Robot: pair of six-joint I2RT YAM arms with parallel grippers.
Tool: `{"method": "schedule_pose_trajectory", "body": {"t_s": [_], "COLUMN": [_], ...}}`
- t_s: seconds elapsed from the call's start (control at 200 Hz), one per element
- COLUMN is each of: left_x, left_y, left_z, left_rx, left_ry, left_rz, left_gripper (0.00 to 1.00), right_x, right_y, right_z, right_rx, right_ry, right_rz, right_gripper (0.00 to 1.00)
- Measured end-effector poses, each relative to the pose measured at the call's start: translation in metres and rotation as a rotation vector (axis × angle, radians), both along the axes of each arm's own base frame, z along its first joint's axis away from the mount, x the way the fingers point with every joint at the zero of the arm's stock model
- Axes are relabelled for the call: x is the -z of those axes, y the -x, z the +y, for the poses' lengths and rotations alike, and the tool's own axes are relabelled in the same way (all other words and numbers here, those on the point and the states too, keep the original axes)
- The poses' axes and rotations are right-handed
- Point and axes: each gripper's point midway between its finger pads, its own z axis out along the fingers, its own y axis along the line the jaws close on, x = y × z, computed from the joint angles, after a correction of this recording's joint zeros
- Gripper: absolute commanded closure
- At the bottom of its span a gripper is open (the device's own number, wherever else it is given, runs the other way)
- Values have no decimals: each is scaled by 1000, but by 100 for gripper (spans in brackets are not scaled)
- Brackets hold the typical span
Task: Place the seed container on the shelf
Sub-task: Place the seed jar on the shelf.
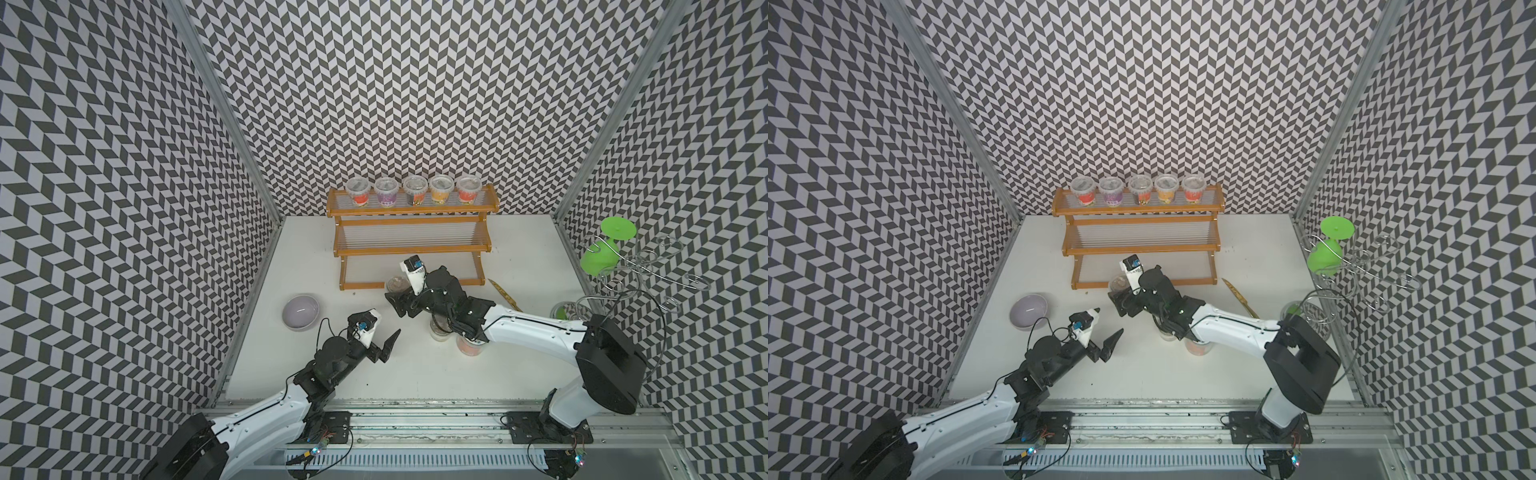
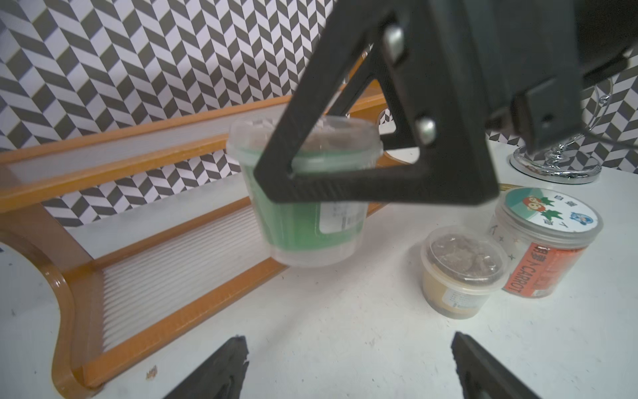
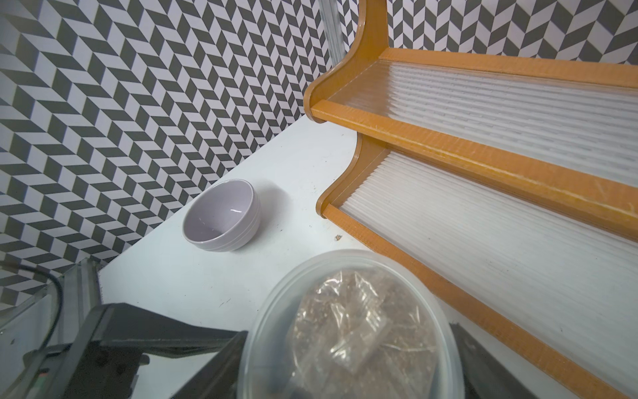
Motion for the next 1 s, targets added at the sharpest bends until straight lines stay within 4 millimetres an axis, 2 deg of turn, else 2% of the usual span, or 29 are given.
{"method": "schedule_pose_trajectory", "body": {"t_s": [0.135, 0.335, 0.491, 0.766, 1.001], "left_x": [-12, -18, -22, -26, -29], "left_y": [-6, -9, -19, -37, -52], "left_z": [-5, -5, 5, 31, 52], "left_rx": [5, -7, -58, -157, -227], "left_ry": [-10, -3, 31, 87, 140], "left_rz": [-62, -77, -67, -49, -38], "left_gripper": [5, 4, 2, 0, 0], "right_x": [1, -4, -8, -36, -46], "right_y": [4, 4, -2, -38, -73], "right_z": [0, -1, -2, 24, 49], "right_rx": [-13, -7, 19, 75, 127], "right_ry": [-2, -11, -7, -41, -42], "right_rz": [19, 13, -4, -95, -147], "right_gripper": [15, 15, 15, 14, 14]}}
